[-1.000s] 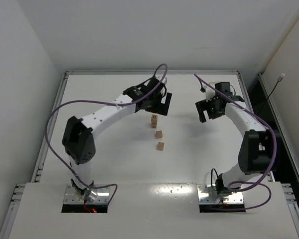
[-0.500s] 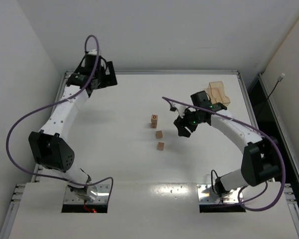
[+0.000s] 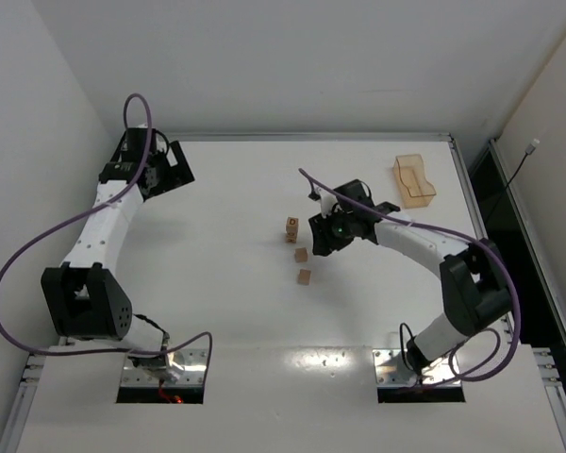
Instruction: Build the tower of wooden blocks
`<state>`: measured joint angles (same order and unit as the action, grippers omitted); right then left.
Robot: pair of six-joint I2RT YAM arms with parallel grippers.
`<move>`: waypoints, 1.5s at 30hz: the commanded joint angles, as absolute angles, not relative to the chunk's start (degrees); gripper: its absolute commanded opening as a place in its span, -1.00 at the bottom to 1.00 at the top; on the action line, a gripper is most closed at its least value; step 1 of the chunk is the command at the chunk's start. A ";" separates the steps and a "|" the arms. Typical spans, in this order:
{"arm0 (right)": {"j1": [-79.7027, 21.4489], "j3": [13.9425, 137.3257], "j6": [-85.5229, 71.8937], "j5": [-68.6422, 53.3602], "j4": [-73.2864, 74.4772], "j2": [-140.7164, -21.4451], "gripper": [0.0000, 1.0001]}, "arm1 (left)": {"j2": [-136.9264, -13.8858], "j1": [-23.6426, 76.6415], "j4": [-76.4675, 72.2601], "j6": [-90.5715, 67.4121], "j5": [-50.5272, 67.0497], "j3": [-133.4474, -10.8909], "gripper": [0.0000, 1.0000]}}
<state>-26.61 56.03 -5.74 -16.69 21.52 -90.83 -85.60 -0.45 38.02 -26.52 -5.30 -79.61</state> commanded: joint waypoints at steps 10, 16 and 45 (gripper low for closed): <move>-36.47 67.57 -23.03 5.00 22.31 -101.67 0.12 | -79.10 -2.20 34.80 -28.92 -4.39 -75.23 0.99; -38.94 71.71 -22.50 5.01 22.85 -106.61 0.18 | -79.10 -3.25 34.80 -28.92 -4.39 -75.23 0.99; -39.99 72.77 -22.50 4.31 23.91 -111.09 -0.53 | -80.77 -3.25 34.28 -29.44 -3.34 -75.23 0.99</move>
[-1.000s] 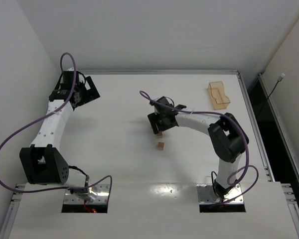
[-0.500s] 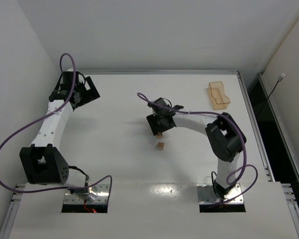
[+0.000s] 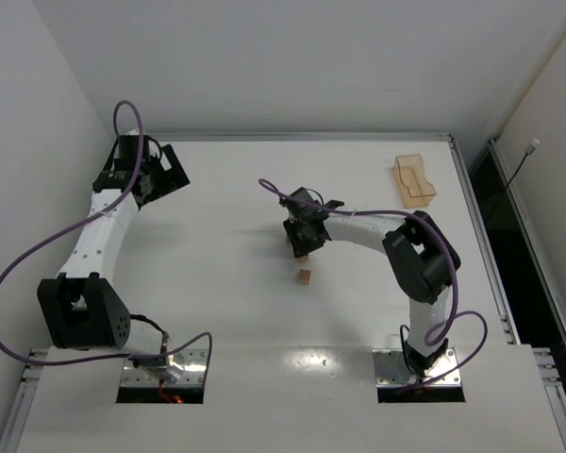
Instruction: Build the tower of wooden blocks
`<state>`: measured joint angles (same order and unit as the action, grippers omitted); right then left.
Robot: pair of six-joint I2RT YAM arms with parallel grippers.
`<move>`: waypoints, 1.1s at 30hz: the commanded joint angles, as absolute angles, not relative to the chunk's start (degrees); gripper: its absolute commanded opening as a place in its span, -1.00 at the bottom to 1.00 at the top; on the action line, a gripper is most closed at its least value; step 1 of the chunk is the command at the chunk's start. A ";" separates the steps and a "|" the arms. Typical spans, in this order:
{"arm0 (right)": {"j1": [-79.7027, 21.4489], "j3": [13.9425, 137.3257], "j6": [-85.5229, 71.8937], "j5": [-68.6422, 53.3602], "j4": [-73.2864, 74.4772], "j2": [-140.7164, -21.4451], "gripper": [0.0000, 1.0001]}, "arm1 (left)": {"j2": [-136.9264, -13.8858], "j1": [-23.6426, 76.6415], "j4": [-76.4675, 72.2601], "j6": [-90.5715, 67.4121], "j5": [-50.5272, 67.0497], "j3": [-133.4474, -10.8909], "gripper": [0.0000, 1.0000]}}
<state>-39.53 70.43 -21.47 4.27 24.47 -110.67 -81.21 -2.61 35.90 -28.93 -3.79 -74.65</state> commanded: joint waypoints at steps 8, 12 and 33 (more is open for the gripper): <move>-39.99 68.65 -22.50 6.24 22.85 -104.08 -1.00 | -80.77 -3.25 34.28 -29.44 -3.34 -75.23 0.99; -39.99 61.72 -20.14 6.25 20.31 -92.92 -1.00 | -79.64 -3.25 33.76 -29.44 -2.12 -74.53 0.99; -32.52 93.06 33.57 -27.18 53.70 -99.49 -1.00 | -81.83 -2.20 32.61 -21.80 6.15 -75.59 0.99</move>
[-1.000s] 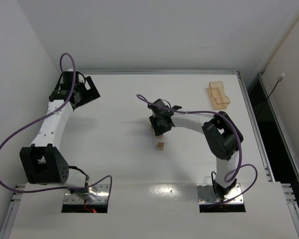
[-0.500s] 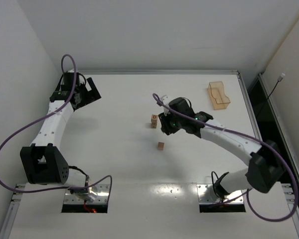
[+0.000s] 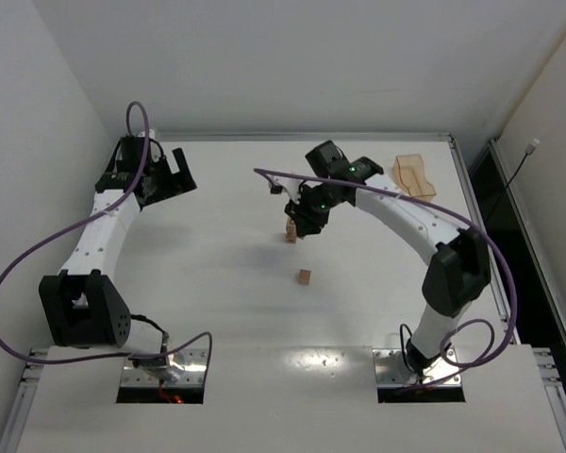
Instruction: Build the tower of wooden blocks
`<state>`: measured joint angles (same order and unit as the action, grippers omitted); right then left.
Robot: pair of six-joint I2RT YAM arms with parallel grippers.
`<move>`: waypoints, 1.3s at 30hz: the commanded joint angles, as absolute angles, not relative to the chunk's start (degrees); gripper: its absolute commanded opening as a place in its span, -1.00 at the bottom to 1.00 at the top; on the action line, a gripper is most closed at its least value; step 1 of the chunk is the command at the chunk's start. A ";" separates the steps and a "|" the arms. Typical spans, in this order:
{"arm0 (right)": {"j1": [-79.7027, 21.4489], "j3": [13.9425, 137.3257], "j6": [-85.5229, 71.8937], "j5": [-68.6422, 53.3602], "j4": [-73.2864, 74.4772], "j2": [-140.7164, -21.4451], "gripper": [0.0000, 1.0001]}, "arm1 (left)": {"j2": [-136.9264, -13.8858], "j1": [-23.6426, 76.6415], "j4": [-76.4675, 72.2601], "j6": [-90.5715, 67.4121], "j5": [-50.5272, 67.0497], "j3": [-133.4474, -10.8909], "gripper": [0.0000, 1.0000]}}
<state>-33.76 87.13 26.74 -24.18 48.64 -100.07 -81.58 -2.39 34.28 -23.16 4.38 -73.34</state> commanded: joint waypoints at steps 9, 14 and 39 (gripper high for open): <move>-31.46 111.70 39.02 -25.84 66.45 -111.80 -1.00 | -83.58 -2.20 32.61 -21.80 7.47 -76.11 0.99; -30.94 120.90 38.50 -22.85 69.93 -119.23 -0.98 | -83.58 -2.20 32.61 -21.80 8.61 -75.59 0.99; -31.99 128.06 37.88 -22.50 71.98 -127.88 -0.91 | -84.64 -2.20 31.55 -21.80 10.98 -74.53 0.99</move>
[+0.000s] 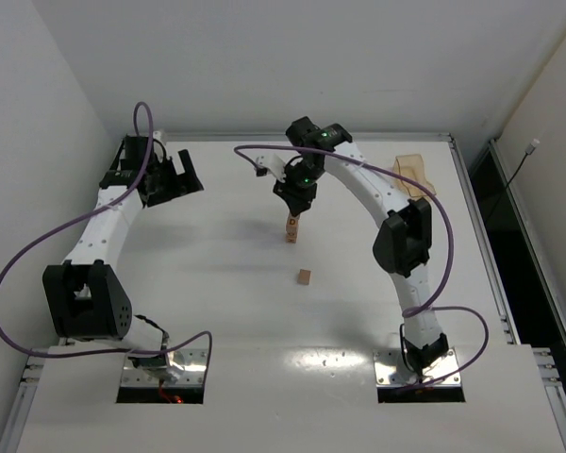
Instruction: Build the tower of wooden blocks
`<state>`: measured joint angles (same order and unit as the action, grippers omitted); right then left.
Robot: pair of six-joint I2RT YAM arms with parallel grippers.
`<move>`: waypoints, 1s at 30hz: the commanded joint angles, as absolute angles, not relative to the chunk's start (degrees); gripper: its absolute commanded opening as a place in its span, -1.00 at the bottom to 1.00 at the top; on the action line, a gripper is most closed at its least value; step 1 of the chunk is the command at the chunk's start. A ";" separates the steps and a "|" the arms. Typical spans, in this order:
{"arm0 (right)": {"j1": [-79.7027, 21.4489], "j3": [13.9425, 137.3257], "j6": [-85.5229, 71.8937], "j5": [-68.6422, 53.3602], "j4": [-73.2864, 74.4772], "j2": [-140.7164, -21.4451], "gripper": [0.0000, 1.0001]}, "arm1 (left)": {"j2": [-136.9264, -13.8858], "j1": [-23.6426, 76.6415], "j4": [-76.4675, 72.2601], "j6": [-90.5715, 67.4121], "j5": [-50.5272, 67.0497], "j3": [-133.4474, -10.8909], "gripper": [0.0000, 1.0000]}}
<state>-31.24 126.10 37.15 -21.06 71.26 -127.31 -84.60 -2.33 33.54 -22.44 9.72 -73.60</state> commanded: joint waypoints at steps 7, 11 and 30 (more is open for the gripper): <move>-32.52 128.06 37.88 -21.18 71.98 -128.94 -0.89 | -85.69 -2.20 31.55 -21.80 10.99 -74.53 0.99; -33.04 128.06 37.88 -21.18 71.98 -129.46 -0.89 | -86.22 -2.20 31.55 -21.80 11.51 -74.53 0.99; -33.05 128.58 37.88 -20.13 71.98 -131.13 -0.79 | -87.28 -2.20 31.55 -21.80 12.04 -75.06 0.99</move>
<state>-32.77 126.26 37.15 -19.57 71.77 -131.87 -86.61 -2.33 33.06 -22.44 10.87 -73.60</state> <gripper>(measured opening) 0.305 0.993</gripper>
